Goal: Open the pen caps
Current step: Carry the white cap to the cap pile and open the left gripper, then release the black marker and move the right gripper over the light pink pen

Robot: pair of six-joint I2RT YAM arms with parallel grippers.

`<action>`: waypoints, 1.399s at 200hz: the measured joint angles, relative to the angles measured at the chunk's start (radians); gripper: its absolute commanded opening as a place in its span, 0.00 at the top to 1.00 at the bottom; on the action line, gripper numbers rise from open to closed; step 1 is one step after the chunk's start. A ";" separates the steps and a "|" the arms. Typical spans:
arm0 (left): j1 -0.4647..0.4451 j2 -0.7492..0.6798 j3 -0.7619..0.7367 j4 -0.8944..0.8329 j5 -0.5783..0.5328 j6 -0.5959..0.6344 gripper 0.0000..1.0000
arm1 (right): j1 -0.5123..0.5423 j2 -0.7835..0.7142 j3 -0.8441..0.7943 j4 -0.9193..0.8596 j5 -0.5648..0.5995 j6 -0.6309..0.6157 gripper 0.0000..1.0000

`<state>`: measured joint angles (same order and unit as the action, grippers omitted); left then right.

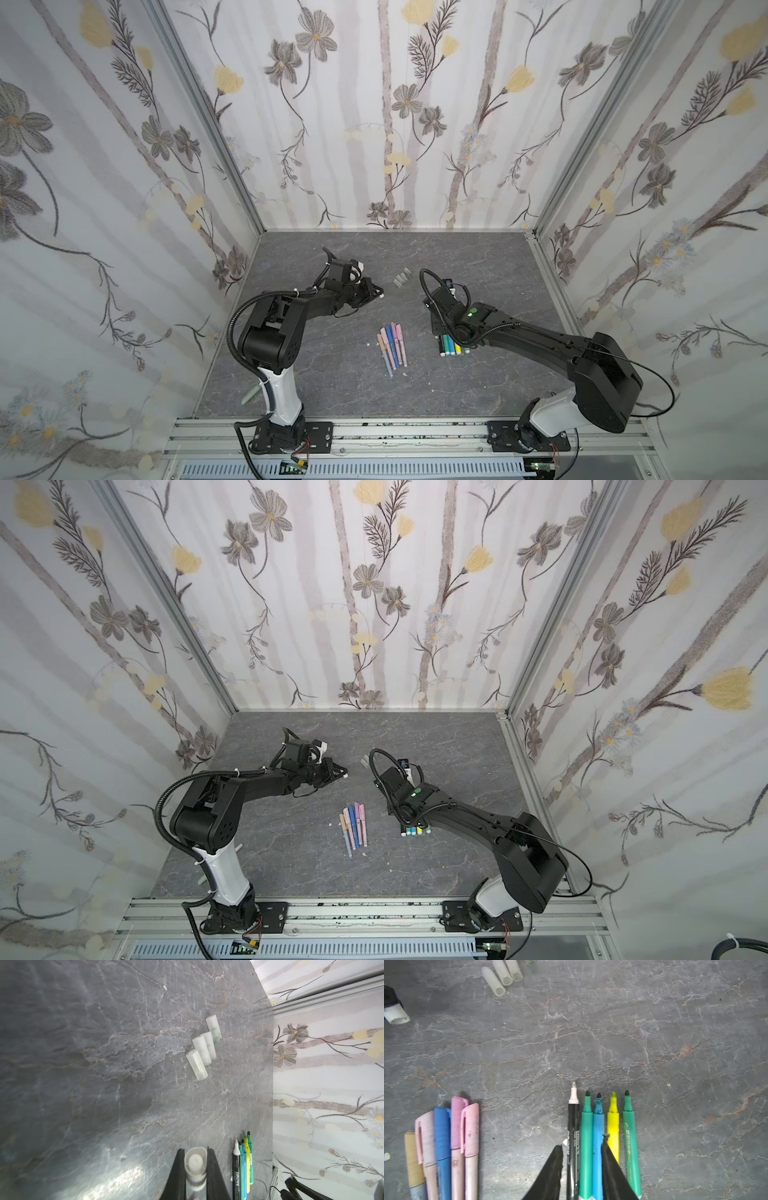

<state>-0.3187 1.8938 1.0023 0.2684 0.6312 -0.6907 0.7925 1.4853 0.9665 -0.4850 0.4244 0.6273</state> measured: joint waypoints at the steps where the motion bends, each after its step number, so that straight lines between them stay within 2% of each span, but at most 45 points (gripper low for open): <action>1: -0.001 0.002 0.002 0.000 0.000 -0.001 0.98 | -0.001 -0.001 -0.001 0.000 0.000 0.000 0.68; 71: -0.055 0.155 0.153 -0.003 -0.037 -0.053 0.92 | -0.037 -0.079 -0.085 0.012 -0.007 -0.008 0.68; 107: -0.053 0.186 0.185 -0.011 -0.063 -0.080 0.83 | -0.042 -0.086 -0.108 0.018 -0.011 -0.011 0.68; 146: -0.054 0.193 0.200 -0.014 -0.071 -0.096 0.80 | -0.042 -0.086 -0.115 0.032 -0.023 -0.012 0.68; 236: -0.053 0.195 0.200 -0.031 -0.079 -0.096 0.79 | -0.043 -0.085 -0.119 0.048 -0.050 -0.019 0.68; 280: -0.032 0.087 0.135 -0.041 -0.082 -0.090 0.79 | -0.023 -0.066 -0.108 0.065 -0.097 -0.030 0.67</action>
<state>-0.3508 1.9812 1.1378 0.2272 0.5495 -0.7811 0.7700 1.4193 0.8589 -0.4198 0.3271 0.5972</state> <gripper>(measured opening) 0.209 0.331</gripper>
